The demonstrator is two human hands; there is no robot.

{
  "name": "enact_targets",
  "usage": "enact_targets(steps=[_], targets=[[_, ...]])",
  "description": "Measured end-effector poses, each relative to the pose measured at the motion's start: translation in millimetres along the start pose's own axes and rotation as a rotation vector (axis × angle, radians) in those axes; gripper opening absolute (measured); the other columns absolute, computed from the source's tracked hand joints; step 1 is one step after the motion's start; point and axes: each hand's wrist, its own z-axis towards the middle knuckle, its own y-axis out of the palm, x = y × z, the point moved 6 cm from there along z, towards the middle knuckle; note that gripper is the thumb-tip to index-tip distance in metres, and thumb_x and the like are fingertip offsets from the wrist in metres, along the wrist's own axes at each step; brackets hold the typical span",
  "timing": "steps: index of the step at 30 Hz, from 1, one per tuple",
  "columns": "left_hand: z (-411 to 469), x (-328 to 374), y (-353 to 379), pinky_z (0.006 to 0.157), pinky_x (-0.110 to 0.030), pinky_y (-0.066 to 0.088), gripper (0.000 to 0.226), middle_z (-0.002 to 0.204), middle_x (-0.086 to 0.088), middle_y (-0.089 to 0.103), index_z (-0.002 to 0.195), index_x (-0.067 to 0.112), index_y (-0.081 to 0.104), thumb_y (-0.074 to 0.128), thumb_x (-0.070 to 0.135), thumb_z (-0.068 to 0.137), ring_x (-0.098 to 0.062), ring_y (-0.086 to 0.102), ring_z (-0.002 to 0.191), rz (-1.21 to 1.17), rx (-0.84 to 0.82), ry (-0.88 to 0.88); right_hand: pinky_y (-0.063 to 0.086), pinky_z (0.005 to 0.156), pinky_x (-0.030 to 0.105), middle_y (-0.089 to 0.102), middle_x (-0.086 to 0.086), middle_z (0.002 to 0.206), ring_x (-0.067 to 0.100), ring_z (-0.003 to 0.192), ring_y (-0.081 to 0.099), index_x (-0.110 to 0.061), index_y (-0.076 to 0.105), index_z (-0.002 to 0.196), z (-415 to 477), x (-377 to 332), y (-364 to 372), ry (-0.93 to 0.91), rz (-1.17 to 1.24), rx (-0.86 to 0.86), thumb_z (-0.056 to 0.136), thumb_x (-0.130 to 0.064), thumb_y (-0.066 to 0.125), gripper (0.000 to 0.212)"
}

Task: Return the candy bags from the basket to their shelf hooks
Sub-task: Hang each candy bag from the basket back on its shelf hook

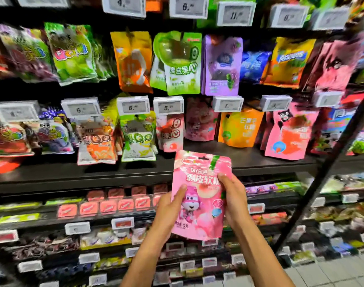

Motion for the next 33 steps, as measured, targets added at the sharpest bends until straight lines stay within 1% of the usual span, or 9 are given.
enact_targets(steps=[4, 6, 8, 14, 19, 22, 26, 30, 33], targets=[[17.2, 8.1, 22.7, 0.066, -0.025, 0.059, 0.036, 0.088, -0.001, 0.078, 0.094, 0.018, 0.075, 0.060, 0.050, 0.084, -0.017, 0.075, 0.083, -0.026, 0.033, 0.056, 0.056, 0.059, 0.028, 0.076, 0.011, 0.087, 0.021, 0.072, 0.071, -0.010, 0.072, 0.093, 22.2, -23.2, -10.2, -0.063, -0.009, -0.015, 0.087, -0.008, 0.065, 0.009], [25.8, 11.2, 34.7, 0.060, -0.021, 0.056, 0.032, 0.085, 0.000, 0.078, 0.091, 0.020, 0.075, 0.061, 0.048, 0.086, -0.016, 0.075, 0.080, -0.022, 0.031, 0.071, 0.057, 0.064, 0.031, 0.075, 0.012, 0.092, 0.022, 0.076, 0.071, -0.004, 0.068, 0.103, 35.5, -36.8, -15.1, -0.086, -0.017, 0.007, 0.076, -0.016, 0.076, 0.031], [37.7, 12.5, 49.0, 0.059, -0.020, 0.055, 0.030, 0.085, 0.001, 0.078, 0.091, 0.021, 0.075, 0.060, 0.047, 0.089, -0.016, 0.075, 0.079, -0.002, 0.031, 0.081, 0.058, 0.068, 0.036, 0.074, 0.012, 0.095, 0.022, 0.079, 0.070, -0.006, 0.066, 0.107, 53.7, -50.4, -22.3, -0.099, -0.049, 0.042, 0.068, -0.017, 0.082, 0.044], [82.3, 21.9, 81.2, 0.061, -0.020, 0.056, 0.028, 0.087, 0.000, 0.078, 0.092, 0.021, 0.075, 0.059, 0.044, 0.091, -0.015, 0.075, 0.081, -0.030, 0.155, 0.094, 0.058, 0.059, 0.032, 0.076, 0.013, 0.085, 0.021, 0.072, 0.072, -0.004, 0.073, 0.090, 118.1, -73.2, -23.7, -0.058, -0.027, 0.038, 0.066, -0.008, 0.087, 0.028], [116.5, 25.6, 94.1, 0.058, -0.023, 0.056, 0.029, 0.084, -0.004, 0.078, 0.090, 0.016, 0.074, 0.061, 0.041, 0.092, -0.020, 0.075, 0.079, -0.113, 0.272, 0.061, 0.056, 0.055, 0.030, 0.076, 0.013, 0.077, 0.023, 0.063, 0.072, -0.001, 0.073, 0.087, 166.7, -80.1, -14.3, 0.026, -0.003, 0.001, 0.062, -0.009, 0.090, 0.032], [132.1, 30.6, 97.9, 0.060, -0.025, 0.057, 0.028, 0.084, -0.004, 0.078, 0.087, 0.018, 0.074, 0.064, 0.044, 0.089, -0.020, 0.075, 0.079, -0.124, 0.300, 0.074, 0.059, 0.057, 0.038, 0.075, 0.016, 0.077, 0.028, 0.065, 0.072, -0.009, 0.072, 0.073, 184.3, -82.5, -8.2, 0.039, -0.018, -0.004, 0.057, -0.012, 0.093, 0.027], [146.0, 39.5, 100.8, 0.059, -0.022, 0.056, 0.026, 0.084, -0.001, 0.078, 0.086, 0.021, 0.074, 0.064, 0.044, 0.089, -0.017, 0.075, 0.078, -0.135, 0.299, 0.091, 0.058, 0.066, 0.053, 0.072, 0.020, 0.077, 0.031, 0.067, 0.067, -0.010, 0.065, 0.065, 202.6, -86.2, -4.3, 0.015, -0.020, 0.058, 0.058, -0.006, 0.089, 0.025], [157.9, 46.6, 91.4, 0.056, -0.019, 0.054, 0.027, 0.082, 0.001, 0.078, 0.077, 0.027, 0.077, 0.062, 0.045, 0.091, -0.014, 0.075, 0.075, -0.127, 0.309, 0.121, 0.058, 0.065, 0.046, 0.068, 0.011, 0.065, 0.025, 0.062, 0.063, -0.013, 0.062, 0.059, 218.3, -86.2, 6.2, -0.052, -0.002, 0.071, 0.067, 0.006, 0.077, 0.026], [168.2, 48.5, 86.8, 0.057, -0.017, 0.054, 0.027, 0.083, 0.003, 0.078, 0.085, 0.022, 0.075, 0.061, 0.044, 0.092, -0.012, 0.075, 0.076, -0.115, 0.295, 0.149, 0.055, 0.071, 0.052, 0.064, 0.016, 0.076, 0.028, 0.074, 0.060, -0.013, 0.063, 0.063, 228.7, -85.4, 11.6, -0.112, 0.006, 0.057, 0.070, 0.012, 0.070, 0.027]])
